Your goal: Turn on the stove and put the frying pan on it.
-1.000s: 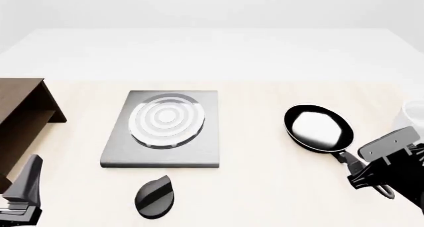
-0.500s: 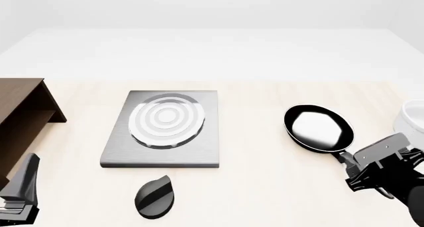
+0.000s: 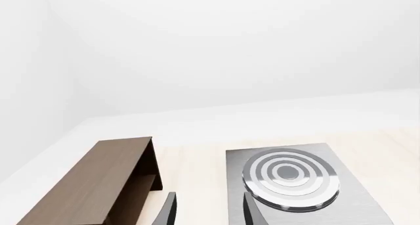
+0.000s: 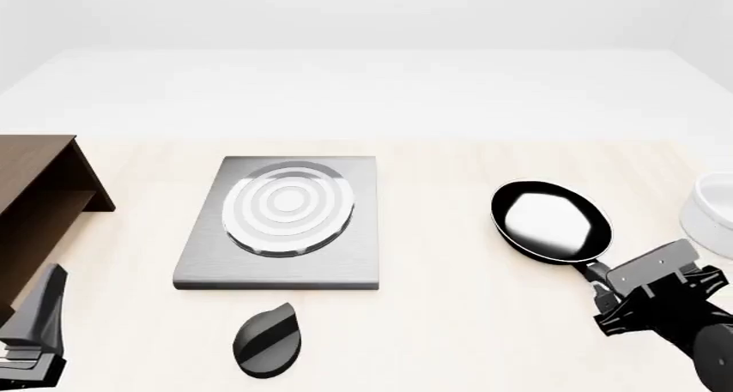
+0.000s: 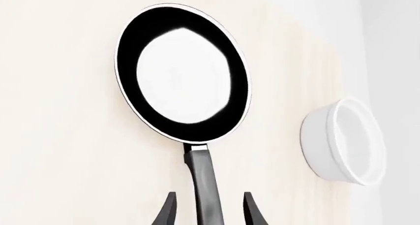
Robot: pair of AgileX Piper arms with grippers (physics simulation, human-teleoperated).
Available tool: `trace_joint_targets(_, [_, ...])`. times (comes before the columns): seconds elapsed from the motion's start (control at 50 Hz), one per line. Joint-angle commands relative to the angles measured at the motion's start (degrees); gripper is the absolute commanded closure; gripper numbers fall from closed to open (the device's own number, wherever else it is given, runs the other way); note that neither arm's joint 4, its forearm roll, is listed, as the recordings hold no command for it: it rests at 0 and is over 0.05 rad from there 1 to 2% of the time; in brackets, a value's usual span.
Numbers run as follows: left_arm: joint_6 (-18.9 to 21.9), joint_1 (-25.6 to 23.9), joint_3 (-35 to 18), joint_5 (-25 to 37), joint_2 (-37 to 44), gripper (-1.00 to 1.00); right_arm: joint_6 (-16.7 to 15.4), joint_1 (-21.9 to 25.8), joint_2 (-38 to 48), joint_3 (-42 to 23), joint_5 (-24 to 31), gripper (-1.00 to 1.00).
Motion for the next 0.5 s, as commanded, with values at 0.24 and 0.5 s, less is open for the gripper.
trace_joint_targets(0.24, [0.0, 0.1, -0.8, 0.8, 0.0, -1.00, -0.2, -1.0, 5.0, 1.0, -5.1, -1.00])
trace_joint_targets(0.5, [-0.2, 0.2, -0.8, 1.0, 0.0, -1.00, -1.7, -1.1, 10.9, 1.4, -10.3, -1.00])
